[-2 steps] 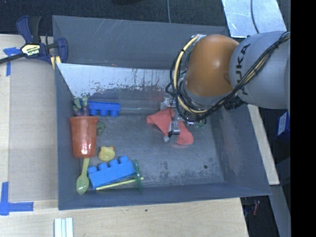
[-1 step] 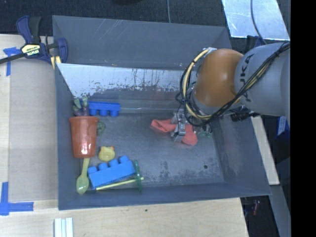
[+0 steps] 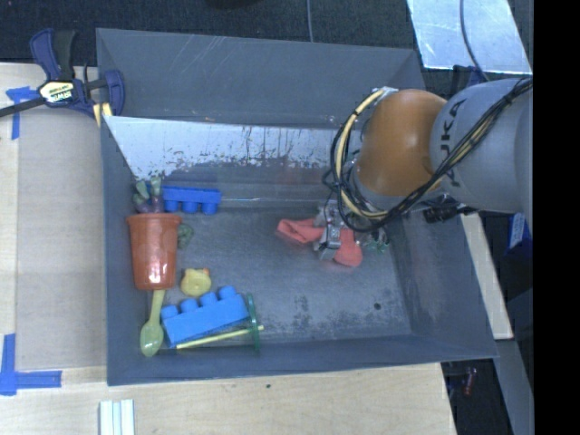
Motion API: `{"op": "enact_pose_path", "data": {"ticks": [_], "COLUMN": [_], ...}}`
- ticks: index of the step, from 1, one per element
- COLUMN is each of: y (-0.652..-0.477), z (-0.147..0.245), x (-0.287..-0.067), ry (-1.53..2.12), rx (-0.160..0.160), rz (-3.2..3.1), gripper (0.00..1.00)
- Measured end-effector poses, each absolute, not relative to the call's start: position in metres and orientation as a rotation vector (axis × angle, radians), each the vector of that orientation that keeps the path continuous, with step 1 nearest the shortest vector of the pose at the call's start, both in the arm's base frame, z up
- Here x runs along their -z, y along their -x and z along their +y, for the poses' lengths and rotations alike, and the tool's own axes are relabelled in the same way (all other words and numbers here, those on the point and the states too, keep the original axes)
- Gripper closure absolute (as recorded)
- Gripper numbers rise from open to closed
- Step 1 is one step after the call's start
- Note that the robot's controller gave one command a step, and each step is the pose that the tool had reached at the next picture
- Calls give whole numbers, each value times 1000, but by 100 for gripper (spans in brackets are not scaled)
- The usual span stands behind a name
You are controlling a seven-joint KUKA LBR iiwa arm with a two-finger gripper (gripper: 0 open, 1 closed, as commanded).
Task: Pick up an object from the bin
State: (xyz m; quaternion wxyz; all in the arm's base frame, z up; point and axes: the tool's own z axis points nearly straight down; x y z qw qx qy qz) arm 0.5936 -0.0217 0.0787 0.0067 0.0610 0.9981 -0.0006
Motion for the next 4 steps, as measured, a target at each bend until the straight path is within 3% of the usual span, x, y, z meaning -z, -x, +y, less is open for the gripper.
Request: {"op": "enact_pose_path", "data": {"ticks": [1,2,3,4], "y": [-594,-591,-593,-608], "z": [-12,-22,-27,-20], "x": [-133,-150,-128,-200], "ry": [-59,109,415,336], "rx": [3,2,4,6], "rz": [3134,3120,3108,3110], "gripper": [100,100,100,100]}}
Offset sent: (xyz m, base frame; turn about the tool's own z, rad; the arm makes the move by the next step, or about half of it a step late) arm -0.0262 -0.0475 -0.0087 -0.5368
